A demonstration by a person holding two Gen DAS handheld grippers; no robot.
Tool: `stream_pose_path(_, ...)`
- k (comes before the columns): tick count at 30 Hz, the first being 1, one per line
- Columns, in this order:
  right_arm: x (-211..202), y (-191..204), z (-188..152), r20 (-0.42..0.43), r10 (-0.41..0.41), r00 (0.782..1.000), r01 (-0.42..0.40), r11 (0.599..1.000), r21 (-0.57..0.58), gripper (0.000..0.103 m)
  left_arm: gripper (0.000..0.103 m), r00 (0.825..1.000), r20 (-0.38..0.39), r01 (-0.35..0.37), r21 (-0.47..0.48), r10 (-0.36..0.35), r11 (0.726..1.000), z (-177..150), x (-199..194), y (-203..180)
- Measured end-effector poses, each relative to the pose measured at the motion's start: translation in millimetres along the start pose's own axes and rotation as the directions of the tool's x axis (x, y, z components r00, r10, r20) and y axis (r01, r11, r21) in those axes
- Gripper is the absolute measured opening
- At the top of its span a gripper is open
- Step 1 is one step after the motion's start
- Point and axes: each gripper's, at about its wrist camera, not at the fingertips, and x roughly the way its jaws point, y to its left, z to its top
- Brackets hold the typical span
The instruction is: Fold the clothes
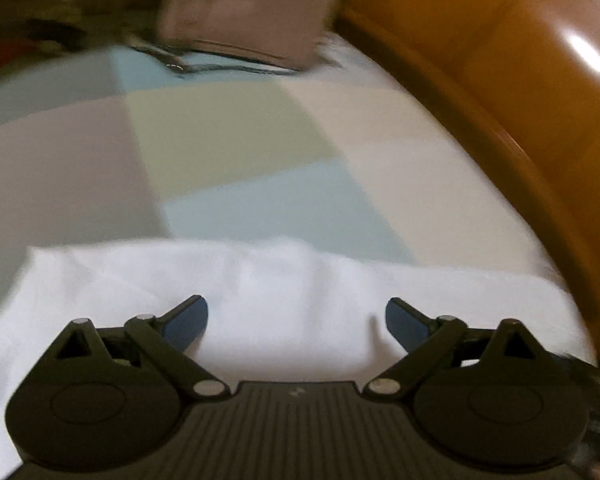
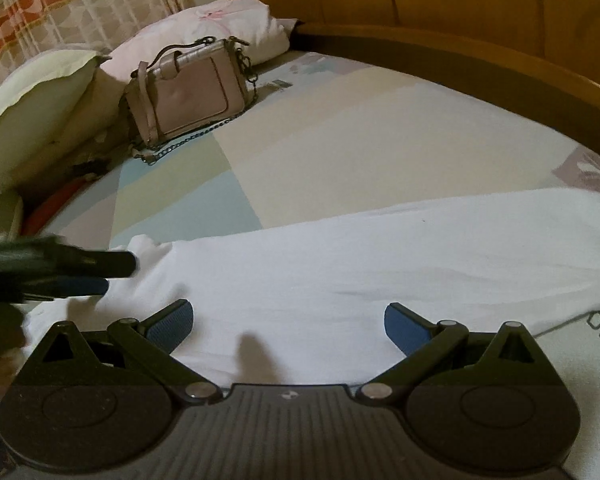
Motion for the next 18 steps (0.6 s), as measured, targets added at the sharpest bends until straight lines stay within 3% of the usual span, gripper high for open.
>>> stream_pose_path(5,-7.3,-17.5,6.5,0.022,0.0,1.0,-0.001,0.999,0.054,0.103,0.095,0.999,-0.004,-0.043,0.013,0.043,0.999,2.3,-34.7,-3.4)
stream_pose_path(10,-14.8,-16.4,10.4,0.039,0.074,0.997,-0.078,0.991,0.11,0.103,0.095,0.996,-0.007,-0.085,0.025,0.086,0.996,4.6,-69.3,-6.9)
stream_pose_path(15,-25.4,10.9,10.1,0.028,0.163,0.986,-0.164,0.985,0.058,0.103,0.095,0.992,-0.009,-0.128,0.039,0.128,0.991,6.5,-104.7,-10.4)
stream_pose_path(18,-38.1,28.7,11.7,0.037,0.209,0.977,-0.21,0.977,0.03,0.103,0.096,0.989,0.011,-0.15,0.058,0.15,0.987,-4.3,-146.8,-13.4)
